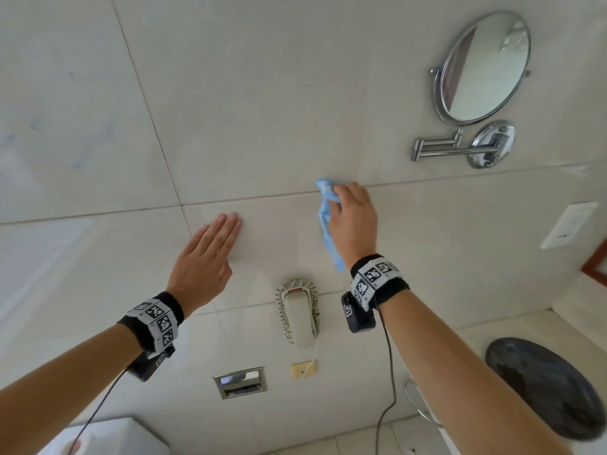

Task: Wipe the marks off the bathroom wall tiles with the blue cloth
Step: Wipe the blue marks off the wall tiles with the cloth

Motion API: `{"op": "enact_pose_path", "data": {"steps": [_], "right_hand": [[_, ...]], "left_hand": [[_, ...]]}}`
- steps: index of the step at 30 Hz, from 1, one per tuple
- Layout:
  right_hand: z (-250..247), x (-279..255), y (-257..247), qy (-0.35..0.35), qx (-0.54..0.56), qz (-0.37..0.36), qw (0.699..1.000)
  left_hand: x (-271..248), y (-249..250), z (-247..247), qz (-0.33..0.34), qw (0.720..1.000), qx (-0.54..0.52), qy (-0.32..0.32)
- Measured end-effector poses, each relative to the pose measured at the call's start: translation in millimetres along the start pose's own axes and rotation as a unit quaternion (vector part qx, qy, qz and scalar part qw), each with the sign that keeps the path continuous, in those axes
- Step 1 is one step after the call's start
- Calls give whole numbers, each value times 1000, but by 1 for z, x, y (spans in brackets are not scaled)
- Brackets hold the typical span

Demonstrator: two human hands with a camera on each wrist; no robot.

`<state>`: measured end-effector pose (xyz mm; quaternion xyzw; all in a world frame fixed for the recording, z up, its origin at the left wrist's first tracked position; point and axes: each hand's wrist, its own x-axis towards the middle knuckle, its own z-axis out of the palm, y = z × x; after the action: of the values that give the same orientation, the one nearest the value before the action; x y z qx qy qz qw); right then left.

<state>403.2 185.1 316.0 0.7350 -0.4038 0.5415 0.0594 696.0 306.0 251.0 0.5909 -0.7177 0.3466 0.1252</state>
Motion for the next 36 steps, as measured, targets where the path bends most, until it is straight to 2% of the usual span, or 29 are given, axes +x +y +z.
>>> {"op": "enact_pose_path", "data": {"steps": [2,4,8,10,13,15,17,19,20,24,26,27,29,30,32,34,36], "right_hand": [[-2,0,-3,-51,-34,-50,997],[-10,7,5,-74,-58,-51,994],[-19,14,15,26,9,87,996],[-15,18,2,22,34,100,994],[-16,33,-35,-79,124,26,989],[-19,46,-64,-149,191,3,970],[-18,55,-90,-182,264,23,947],[-14,56,-112,-213,336,62,915],[-12,55,-122,-230,367,80,898],[-3,49,-149,-301,452,132,829],[1,49,-154,-345,480,201,781],[2,48,-157,-369,490,236,754],[6,43,-160,-406,506,277,709],[10,38,-163,-414,514,284,695],[17,26,-171,-428,519,274,687],[23,15,-182,-461,518,256,674],[22,7,-195,-518,540,244,617]], "left_hand": [[0,-1,-1,8,1000,-7,6],[0,-3,-4,16,1000,-9,7],[1,-6,-12,21,999,-15,-22],[2,-4,-17,16,998,-36,-40],[2,5,-33,-9,992,-114,-45],[4,12,-54,-97,969,-224,-38],[7,18,-79,-208,906,-368,-23],[8,17,-94,-286,838,-464,-5],[7,13,-98,-309,821,-479,-3],[-8,-6,-110,-361,785,-503,11],[-17,-18,-118,-362,766,-530,41],[-21,-24,-125,-353,759,-544,56],[-26,-33,-138,-318,766,-554,69],[-27,-36,-145,-306,776,-547,70],[-29,-42,-155,-293,799,-519,83],[-32,-47,-156,-312,806,-494,96],[-36,-51,-153,-352,805,-468,93]]}}
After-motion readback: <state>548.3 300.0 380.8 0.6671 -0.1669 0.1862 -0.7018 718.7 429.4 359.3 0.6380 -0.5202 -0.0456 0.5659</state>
